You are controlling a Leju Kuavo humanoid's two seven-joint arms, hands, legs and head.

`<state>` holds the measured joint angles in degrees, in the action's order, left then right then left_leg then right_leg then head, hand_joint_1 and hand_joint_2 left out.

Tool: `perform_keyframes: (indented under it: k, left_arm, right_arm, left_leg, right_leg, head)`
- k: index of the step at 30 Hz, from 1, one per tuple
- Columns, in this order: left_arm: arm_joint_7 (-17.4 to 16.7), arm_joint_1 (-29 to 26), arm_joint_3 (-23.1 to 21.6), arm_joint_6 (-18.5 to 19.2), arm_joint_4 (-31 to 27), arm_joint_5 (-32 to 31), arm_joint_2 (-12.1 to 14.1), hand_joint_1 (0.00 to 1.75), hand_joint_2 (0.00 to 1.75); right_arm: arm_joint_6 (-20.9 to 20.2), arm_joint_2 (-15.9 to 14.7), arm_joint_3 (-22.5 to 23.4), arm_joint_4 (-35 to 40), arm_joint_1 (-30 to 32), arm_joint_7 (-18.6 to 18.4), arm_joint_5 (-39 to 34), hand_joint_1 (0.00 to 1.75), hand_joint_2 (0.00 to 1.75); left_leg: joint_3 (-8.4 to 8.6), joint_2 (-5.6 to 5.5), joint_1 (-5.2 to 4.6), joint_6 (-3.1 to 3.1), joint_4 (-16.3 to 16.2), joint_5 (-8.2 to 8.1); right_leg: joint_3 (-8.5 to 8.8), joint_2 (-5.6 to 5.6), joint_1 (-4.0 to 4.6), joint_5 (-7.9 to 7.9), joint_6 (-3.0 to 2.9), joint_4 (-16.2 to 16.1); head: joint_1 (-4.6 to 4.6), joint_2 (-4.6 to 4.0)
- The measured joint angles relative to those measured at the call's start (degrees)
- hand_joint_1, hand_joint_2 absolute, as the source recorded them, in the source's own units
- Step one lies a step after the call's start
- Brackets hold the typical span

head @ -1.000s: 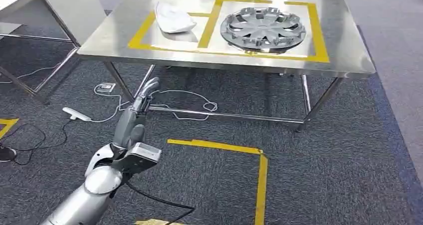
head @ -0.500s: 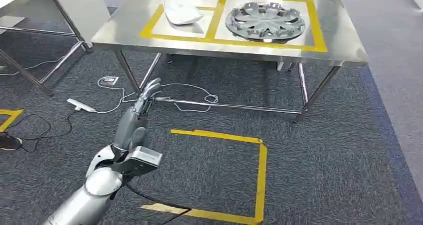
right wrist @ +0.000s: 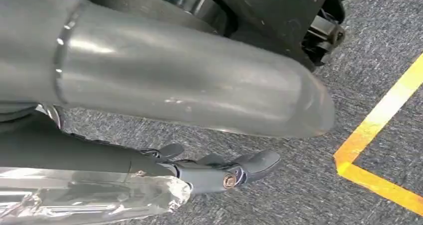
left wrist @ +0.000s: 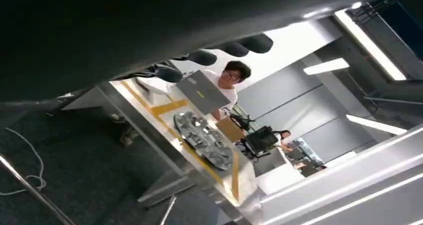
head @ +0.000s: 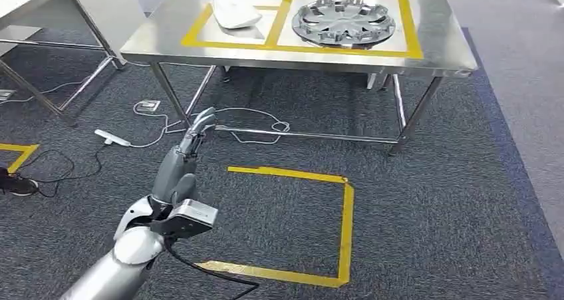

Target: Take the parts from the cabinet and place them on the table.

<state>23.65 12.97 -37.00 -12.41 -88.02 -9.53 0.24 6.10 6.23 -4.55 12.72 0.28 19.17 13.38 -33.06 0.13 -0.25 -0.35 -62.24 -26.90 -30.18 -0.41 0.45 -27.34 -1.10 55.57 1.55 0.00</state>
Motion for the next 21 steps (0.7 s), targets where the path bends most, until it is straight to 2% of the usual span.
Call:
perform_keyframes:
  k: [1, 2, 5, 6, 7, 8, 10, 11, 12, 13, 15, 16, 17, 20, 21]
  left_arm:
    - [0.0, 0.1, 0.0, 0.0, 0.0, 0.0, 0.0, 0.00, 0.00]
    - [0.0, 0.1, 0.0, 0.0, 0.0, 0.0, -0.1, 0.00, 0.00]
    - [0.0, 0.0, 0.0, 0.0, 0.0, 0.0, -0.1, 0.00, 0.00]
    - [0.0, 0.1, 0.0, 0.0, 0.0, 0.0, -0.1, 0.00, 0.00]
    - [0.0, 0.1, 0.0, 0.0, 0.0, 0.0, -0.2, 0.00, 0.00]
    - [0.0, 0.1, 0.0, 0.0, 0.0, 0.0, -0.2, 0.00, 0.00]
    - [0.0, 0.1, 0.0, 0.0, 0.0, 0.0, -0.3, 0.00, 0.00]
    - [0.0, 0.0, 0.0, 0.0, 0.0, 0.0, -0.3, 0.00, 0.00]
    - [0.0, -0.1, 0.0, 0.0, 0.0, 0.0, -0.2, 0.00, 0.00]
    - [0.0, -0.1, 0.0, 0.0, 0.0, 0.0, -0.2, 0.00, 0.00]
    - [0.0, -0.1, 0.0, 0.0, 0.0, 0.0, -0.3, 0.00, 0.00]
    - [0.0, -0.1, 0.0, 0.0, 0.0, 0.0, -0.3, 0.00, 0.00]
    - [0.0, 0.0, 0.0, 0.0, 0.0, 0.0, -0.3, 0.00, 0.00]
    - [0.0, -0.1, -0.1, 0.0, 0.0, 0.0, -0.3, 0.00, 0.00]
    - [0.0, -0.1, -0.1, 0.0, 0.0, 0.0, -0.3, 0.00, 0.00]
  right_arm:
    - [0.0, 0.0, 0.0, 0.0, 0.0, 0.0, 0.0, 0.00, 0.00]
    - [0.0, 0.1, 0.0, 0.0, -0.1, 0.0, 0.0, 0.00, 0.00]
    - [0.0, 0.1, 0.0, 0.0, -0.1, 0.0, 0.0, 0.00, 0.00]
    - [0.0, 0.1, 0.0, 0.0, -0.1, 0.0, 0.0, 0.00, 0.00]
    - [0.0, 0.1, 0.0, 0.0, -0.1, 0.0, 0.0, 0.00, 0.00]
    - [0.0, 0.1, 0.0, 0.0, -0.1, 0.0, 0.0, 0.00, 0.00]
    - [0.0, 0.1, 0.0, 0.0, 0.0, 0.0, 0.0, 0.00, 0.00]
    - [0.0, 0.1, 0.0, 0.0, 0.1, 0.0, 0.0, 0.00, 0.00]
    - [0.0, 0.1, 0.0, 0.0, 0.1, 0.0, 0.0, 0.00, 0.00]
    - [0.0, 0.1, 0.0, 0.0, 0.1, 0.0, 0.0, 0.00, 0.00]
    - [0.1, 0.1, 0.0, 0.0, 0.1, 0.0, 0.0, 0.00, 0.00]
    - [0.1, 0.1, 0.0, 0.0, 0.0, 0.0, 0.0, 0.00, 0.00]
    - [0.1, 0.1, 0.0, 0.0, -0.1, 0.0, 0.0, 0.00, 0.00]
    - [0.1, 0.1, 0.0, 0.0, 0.2, 0.0, 0.0, 0.00, 0.00]
    - [0.1, 0.1, 0.0, 0.0, 0.3, 0.0, -0.1, 0.00, 0.00]
  left_leg:
    - [2.11, 0.00, -0.04, 0.34, 3.6, -0.38]
    - [2.65, -0.02, -0.20, 0.56, 4.5, -0.53]
    - [2.04, -0.09, -0.27, 1.55, 5.0, -0.54]
    - [2.08, -0.04, 0.30, 2.16, 5.6, -0.09]
    - [1.97, 0.00, 0.31, 2.38, 5.6, 0.08]
    - [1.71, 0.02, 0.36, 2.71, 5.6, 0.27]
    - [1.12, 0.05, 0.28, 2.85, 5.6, 0.54]
    - [0.88, 0.05, 0.28, 2.81, 5.6, 0.73]
    - [0.74, 0.04, 0.29, 2.76, 5.6, 0.88]
    - [0.66, 0.02, 0.30, 2.64, 5.5, 0.99]
    - [0.71, -0.01, 0.32, 2.39, 5.5, 1.14]
    - [0.70, -0.01, 0.31, 2.16, 5.5, 1.24]
    - [0.37, -0.01, -0.12, 1.76, 5.3, 1.30]
    - [-0.10, -0.01, 0.21, 0.71, 5.5, 2.04]
    - [-0.16, -0.04, 0.16, 0.34, 5.4, 1.88]
  right_leg:
    - [-0.26, -0.01, 0.01, -0.04, 0.13, 0.4]
    - [-0.83, 0.07, 0.29, 0.00, 0.53, 0.8]
    - [-1.35, -0.02, 0.29, 0.50, 1.41, 1.0]
    - [-1.71, 0.07, 0.40, 0.16, 1.67, 1.3]
    - [-2.60, 0.26, 0.36, -1.02, 2.14, 2.5]
    - [-4.13, 0.31, 0.11, -3.50, 2.62, 6.2]
    - [-8.37, 0.30, -0.41, -7.79, 3.22, 15.6]
    - [-9.73, 0.28, -0.55, -8.72, 3.43, 18.7]
    - [-9.81, 0.28, -0.67, -8.25, 3.53, 19.1]
    - [-8.51, 0.29, -0.80, -6.57, 3.59, 16.9]
    - [-3.07, 0.28, -1.05, -1.70, 3.41, 7.0]
    - [-0.54, 0.29, -1.08, -0.51, 3.36, 2.3]
    - [0.34, 0.33, -0.83, -1.15, 3.29, 0.5]
    - [-0.21, 0.49, -0.52, -0.72, 2.37, 0.9]
    - [-0.13, 0.43, -0.78, -0.28, 1.70, 0.3]
  head:
    - [0.04, 0.00]
    - [0.09, 0.00]
    - [0.11, 0.00]
    - [-0.03, 0.00]
    - [0.31, 0.00]
    - [0.74, 0.00]
    - [0.70, 0.00]
    - [0.77, 0.00]
    - [0.72, 0.00]
    - [0.76, 0.00]
    - [0.72, 0.00]
    - [0.76, 0.00]
    - [0.74, 0.00]
    - [0.63, 0.00]
    - [0.68, 0.00]
